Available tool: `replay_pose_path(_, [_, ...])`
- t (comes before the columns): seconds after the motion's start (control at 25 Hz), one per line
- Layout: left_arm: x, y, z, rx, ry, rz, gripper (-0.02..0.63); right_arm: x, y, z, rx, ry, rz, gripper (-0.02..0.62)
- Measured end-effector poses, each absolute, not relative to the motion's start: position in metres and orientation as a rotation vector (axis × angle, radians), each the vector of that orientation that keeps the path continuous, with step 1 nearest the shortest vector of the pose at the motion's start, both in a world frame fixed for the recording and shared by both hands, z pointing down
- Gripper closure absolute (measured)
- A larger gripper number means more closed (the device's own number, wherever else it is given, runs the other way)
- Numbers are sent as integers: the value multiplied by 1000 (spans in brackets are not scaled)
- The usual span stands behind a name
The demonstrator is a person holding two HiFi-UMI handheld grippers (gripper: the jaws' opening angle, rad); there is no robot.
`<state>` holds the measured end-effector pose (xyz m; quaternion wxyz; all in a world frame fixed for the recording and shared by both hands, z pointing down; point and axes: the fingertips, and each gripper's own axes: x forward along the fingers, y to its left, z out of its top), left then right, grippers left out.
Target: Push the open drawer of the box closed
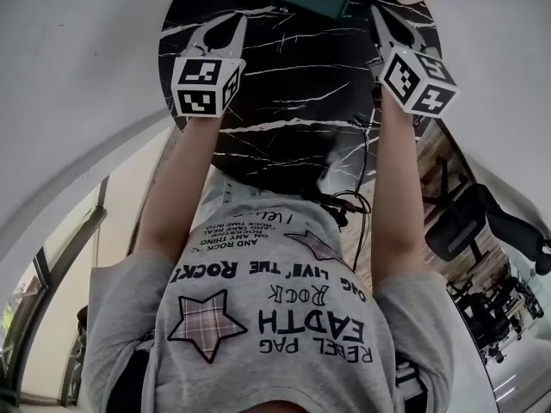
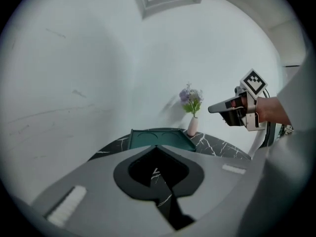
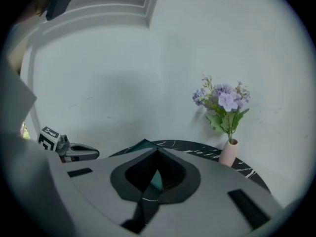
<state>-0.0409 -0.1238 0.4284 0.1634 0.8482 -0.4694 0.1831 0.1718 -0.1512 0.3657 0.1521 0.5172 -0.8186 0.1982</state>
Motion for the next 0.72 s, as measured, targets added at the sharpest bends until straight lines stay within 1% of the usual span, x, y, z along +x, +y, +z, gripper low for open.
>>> replay_pose_path(0.28, [-58, -100, 364, 2483, -1414, 395, 597, 175, -102, 304, 1524, -2435, 464, 583])
replay_pose_path(0.52, [-67, -79, 307, 2558, -1455, 296, 597, 164, -64, 247, 1539, -2519, 335, 583])
replay_pose_path(0.72, [-75, -59, 271, 2630, -1455, 250, 597, 162, -37, 206, 1531, -2629, 336, 583])
